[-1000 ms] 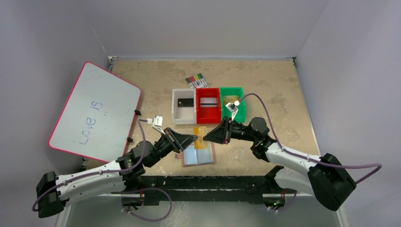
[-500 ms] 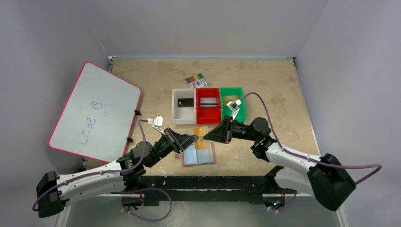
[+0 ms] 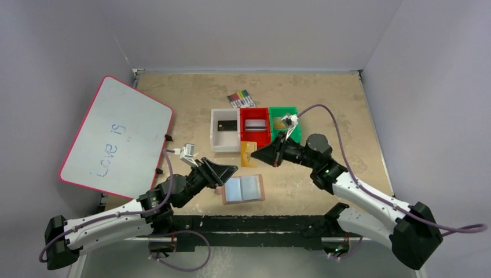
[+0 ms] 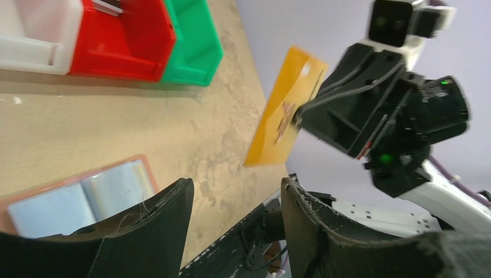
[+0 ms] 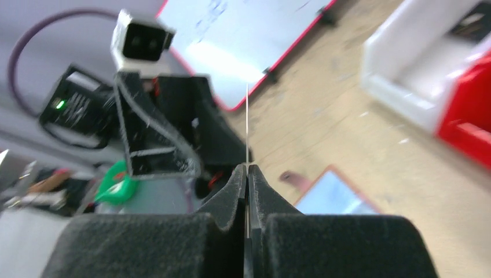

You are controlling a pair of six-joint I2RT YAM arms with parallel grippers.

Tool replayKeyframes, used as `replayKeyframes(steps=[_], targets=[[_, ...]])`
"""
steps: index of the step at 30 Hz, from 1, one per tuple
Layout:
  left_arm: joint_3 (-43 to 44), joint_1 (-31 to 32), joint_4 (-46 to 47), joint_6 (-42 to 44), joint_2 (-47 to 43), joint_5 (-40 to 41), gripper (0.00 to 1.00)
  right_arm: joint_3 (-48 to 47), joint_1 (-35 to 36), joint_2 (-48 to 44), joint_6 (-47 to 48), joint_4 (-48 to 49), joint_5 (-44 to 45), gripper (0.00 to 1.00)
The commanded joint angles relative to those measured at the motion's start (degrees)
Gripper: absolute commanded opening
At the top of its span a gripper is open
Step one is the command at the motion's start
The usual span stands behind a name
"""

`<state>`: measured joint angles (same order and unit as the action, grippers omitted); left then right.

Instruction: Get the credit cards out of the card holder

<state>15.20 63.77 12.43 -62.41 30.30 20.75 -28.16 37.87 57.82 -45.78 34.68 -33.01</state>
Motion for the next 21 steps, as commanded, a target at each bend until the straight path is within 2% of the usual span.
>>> replayKeyframes(steps=[1,3,6,9,12,16,21], targets=[[2.46,-0.02,-7.65,-0.02,-2.02,4.63,0.57,-6.34,-0.02,-5.33,18.74,-17.47,19.86,0.00],[1.75,-0.02,-7.66,-0.44,-2.45,4.24,0.57,-7.66,0.00,-7.81,25.36,-19.81,30.82,0.00],[0.63,-0.05,-7.05,-1.48,-2.51,2.73,0.57,-7.96,-0.03,-10.02,37.71,-20.84,39.39,0.00],[0.51,0.01,-6.37,-1.05,-1.68,-0.28,0.57,-8.71,0.01,-9.51,52.47,-22.11,43.60,0.00],[1.67,-0.01,-6.74,0.39,0.25,-3.81,0.57,-9.76,-0.06,-7.87,61.24,-22.79,47.59,0.00],[3.16,-0.03,-8.69,0.99,2.61,-4.39,0.57,-10.28,-0.06,-4.27,78.24,-22.02,50.91,0.00],[3.71,-0.03,-10.30,1.20,3.70,-3.30,0.56,-11.95,-0.88,3.81,88.42,-23.64,50.69,0.00]])
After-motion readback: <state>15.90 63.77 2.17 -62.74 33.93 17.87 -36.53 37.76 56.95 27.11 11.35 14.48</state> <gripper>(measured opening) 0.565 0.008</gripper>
